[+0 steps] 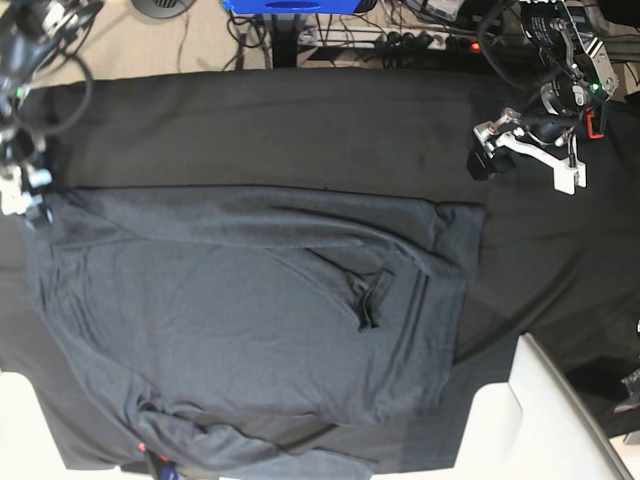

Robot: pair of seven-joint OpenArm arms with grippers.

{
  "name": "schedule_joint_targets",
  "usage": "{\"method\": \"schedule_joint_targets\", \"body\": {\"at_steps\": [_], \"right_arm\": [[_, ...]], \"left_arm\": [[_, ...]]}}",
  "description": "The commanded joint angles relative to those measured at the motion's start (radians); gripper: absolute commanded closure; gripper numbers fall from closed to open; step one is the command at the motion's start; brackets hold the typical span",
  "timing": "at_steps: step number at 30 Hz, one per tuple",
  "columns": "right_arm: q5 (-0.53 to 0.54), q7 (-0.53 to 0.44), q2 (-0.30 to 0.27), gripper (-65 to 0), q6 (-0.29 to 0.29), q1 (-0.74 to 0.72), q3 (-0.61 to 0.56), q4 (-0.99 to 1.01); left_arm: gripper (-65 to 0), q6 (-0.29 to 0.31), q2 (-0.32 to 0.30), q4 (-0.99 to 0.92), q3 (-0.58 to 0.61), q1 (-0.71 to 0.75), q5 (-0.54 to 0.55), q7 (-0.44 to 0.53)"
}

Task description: Fold the T-shirt properly

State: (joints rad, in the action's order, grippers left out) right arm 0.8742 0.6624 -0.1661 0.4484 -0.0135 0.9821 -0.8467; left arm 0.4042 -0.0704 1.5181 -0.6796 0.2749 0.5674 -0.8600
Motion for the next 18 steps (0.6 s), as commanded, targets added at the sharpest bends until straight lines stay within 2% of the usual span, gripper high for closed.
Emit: {"method": "schedule_joint_targets", "body": {"at_steps": [1, 4, 5, 18], "right_arm": [[-0.066, 0.015, -0.019, -47.7, -0.079, 0.01, 0.008, -0.013], [-0.066, 0.015, -0.019, -47.6, -0.168, 0.014, 0.011, -0.046], [-0.066, 0.015, -0.019, -47.6, -0.178, 0.014, 0.011, -0.052], [-0.066, -0.008, -0.02, -47.7, -0.179, -0.038, -0.009, -0.027]], "left_arm": [[-65.0, 0.006, -0.013, 0.014, -0.004, -0.001, 0.01, 0.012], [-65.0, 0.006, -0.013, 0.014, -0.004, -0.001, 0.01, 0.012], [-65.0, 0.006, -0.013, 0.014, -0.004, -0.001, 0.01, 0.012], [-65.0, 0.006, -0.013, 0.014, -0.004, -0.001, 0.01, 0.012]]}}
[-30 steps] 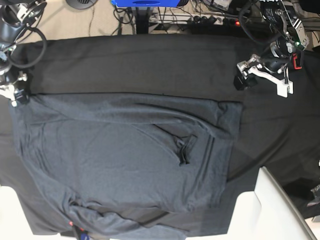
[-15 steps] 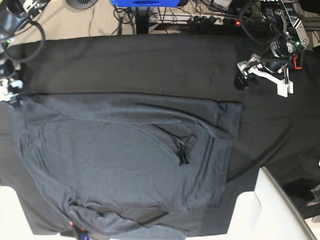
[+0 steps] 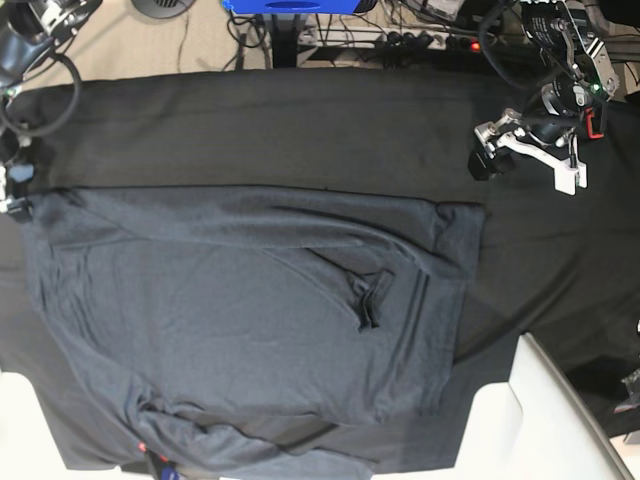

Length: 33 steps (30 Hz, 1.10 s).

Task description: Fold the T-shirt properly

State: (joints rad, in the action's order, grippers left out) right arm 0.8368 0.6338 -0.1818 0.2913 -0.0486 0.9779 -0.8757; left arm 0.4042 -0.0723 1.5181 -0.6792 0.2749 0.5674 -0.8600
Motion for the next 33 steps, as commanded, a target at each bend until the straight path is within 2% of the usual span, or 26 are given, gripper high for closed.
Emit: {"method": "schedule_joint_targets", "body": {"at_steps": [1, 10, 15, 19, 20, 22, 26, 27, 29, 33], "right_arm": [[-0.029, 0.018, -0.003, -47.7, -0.022, -0.004, -0.024, 0.002], [-0.027, 0.014, 0.003, -47.7, -0.022, -0.047, -0.086, 0.036], [-0.027, -0.044, -0.017, -47.6, -0.022, -0.067, -0.087, 0.141], [-0.029, -0.053, -0.022, -47.1, -0.02, -0.067, -0.089, 0.161], [-0.029, -0.053, -0.022, -45.2, -0.02, -0.067, -0.089, 0.161], [-0.029, -0.053, -0.022, -35.3, -0.02, -0.069, -0.089, 0.161], [-0.027, -0.047, -0.022, -4.8, -0.02, -0.069, -0.089, 0.161], [-0.027, -0.047, -0.022, 0.0, -0.02, -0.069, -0.089, 0.161], [-0.027, -0.047, -0.02, -1.5, -0.02, -0.069, -0.089, 0.161], [-0.027, -0.045, -0.02, -0.2, -0.02, -0.069, -0.089, 0.161]], "left_arm": [[-65.0, 0.006, -0.011, 0.014, -0.004, -0.001, 0.01, 0.012], [-65.0, 0.006, -0.011, 0.014, -0.004, -0.001, 0.01, 0.012], [-65.0, 0.006, -0.011, 0.014, -0.004, -0.001, 0.01, 0.012], [-65.0, 0.006, -0.011, 0.014, -0.004, -0.001, 0.01, 0.012], [-65.0, 0.006, -0.011, 0.014, -0.004, -0.001, 0.01, 0.012], [-65.0, 0.006, -0.01, 0.014, -0.004, -0.003, 0.01, 0.012], [-65.0, 0.006, -0.008, 0.014, -0.004, -0.009, 0.013, 0.012], [-65.0, 0.006, -0.007, 0.014, -0.004, -0.012, 0.015, 0.012], [-65.0, 0.006, -0.007, 0.014, -0.004, -0.029, 0.015, 0.012], [-65.0, 0.005, -0.007, -0.014, -0.004, -0.067, 0.015, 0.011]]}}
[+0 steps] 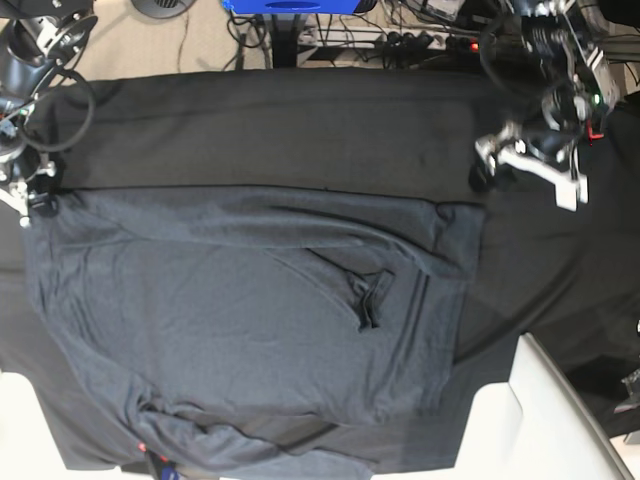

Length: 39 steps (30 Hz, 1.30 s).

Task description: Fold the T-shirt properly

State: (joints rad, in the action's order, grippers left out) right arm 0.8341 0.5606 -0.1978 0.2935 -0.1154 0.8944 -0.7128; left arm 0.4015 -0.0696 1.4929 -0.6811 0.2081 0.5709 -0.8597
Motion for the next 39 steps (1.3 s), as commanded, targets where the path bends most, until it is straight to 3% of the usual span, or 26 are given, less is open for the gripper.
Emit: {"method": "schedule_joint_targets", "body": {"at_steps": [1, 10, 14, 19, 37, 39], "right_arm": [[-0.025, 0.028, -0.004, -0.2, -0.023, -0.002, -0.005, -0.001], [-0.022, 0.066, -0.004, -0.2, -0.023, -0.002, 0.001, -0.001], [-0.022, 0.066, -0.004, -0.2, -0.023, 0.001, -0.001, -0.001], [-0.022, 0.066, -0.006, -0.2, -0.023, 0.001, -0.002, -0.001], [-0.022, 0.068, -0.01, -0.2, -0.023, 0.004, -0.004, -0.001], [-0.022, 0.068, -0.009, -0.2, -0.023, 0.004, -0.004, -0.001]], "left_arm": [[-65.0, 0.007, -0.009, -0.002, -0.002, -0.017, 0.011, 0.01], [-65.0, 0.007, -0.011, -0.231, -0.004, -0.146, 0.008, 0.015], [-65.0, 0.007, -0.008, -0.28, -0.001, -0.158, 0.011, 0.102], [-65.0, 0.007, 0.003, -0.358, 0.005, -0.19, 0.011, 0.118], [-65.0, 0.007, 0.041, -0.372, 0.008, -0.236, 0.011, 0.115], [-59.7, 0.007, 0.041, -0.372, 0.008, -0.236, 0.011, 0.118]]}}
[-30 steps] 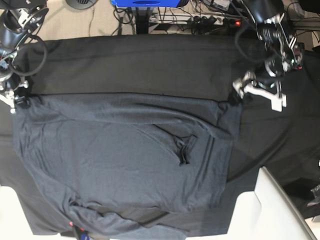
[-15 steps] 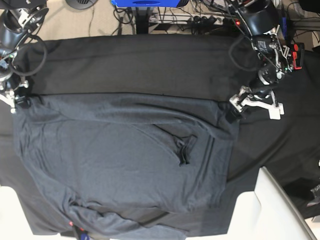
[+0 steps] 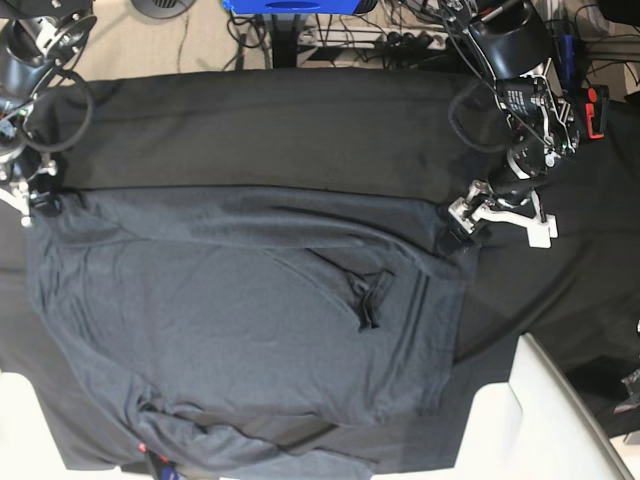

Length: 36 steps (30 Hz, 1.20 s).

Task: Fold the T-shirt properly
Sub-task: 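Pull the collar edge with both grippers back toward the robot, stretching the shirt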

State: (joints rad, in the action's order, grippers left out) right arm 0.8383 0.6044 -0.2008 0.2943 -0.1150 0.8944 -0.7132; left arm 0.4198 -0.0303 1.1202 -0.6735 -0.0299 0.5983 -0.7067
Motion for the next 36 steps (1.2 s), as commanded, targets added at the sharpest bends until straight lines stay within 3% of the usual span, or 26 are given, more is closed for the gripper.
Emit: {"method": "schedule_joint_targets", "body": {"at_steps": [1, 5, 12, 15, 27, 36], "right_arm": [[-0.026, 0.024, -0.006, -0.2, -0.023, 0.004, -0.004, -0.001], [-0.026, 0.024, -0.004, -0.2, -0.023, 0.004, -0.004, -0.001], [-0.029, 0.024, -0.004, -0.2, -0.023, 0.015, -0.004, -0.001], [-0.029, 0.024, -0.006, -0.2, -0.023, 0.018, -0.004, -0.001], [-0.029, 0.051, -0.006, 0.0, -0.023, 0.016, -0.005, -0.006], [-0.03, 0.07, -0.007, 0.0, -0.025, 0.034, -0.005, -0.099]], "left_arm": [[-54.3, -0.011, 0.002, 0.001, -0.001, 0.002, -0.016, -0.035], [-35.5, -0.011, 0.002, -0.029, -0.009, -0.009, -0.015, -0.032], [-16.0, -0.011, 0.0, -0.096, -0.009, -0.044, -0.015, -0.031], [0.0, -0.011, 0.0, -0.096, -0.009, -0.052, -0.015, -0.031], [0.0, -0.011, -0.039, -0.085, -0.01, -0.031, -0.015, -0.047], [0.0, -0.011, -0.067, 0.1, -0.01, 0.061, -0.015, -0.198]]}}
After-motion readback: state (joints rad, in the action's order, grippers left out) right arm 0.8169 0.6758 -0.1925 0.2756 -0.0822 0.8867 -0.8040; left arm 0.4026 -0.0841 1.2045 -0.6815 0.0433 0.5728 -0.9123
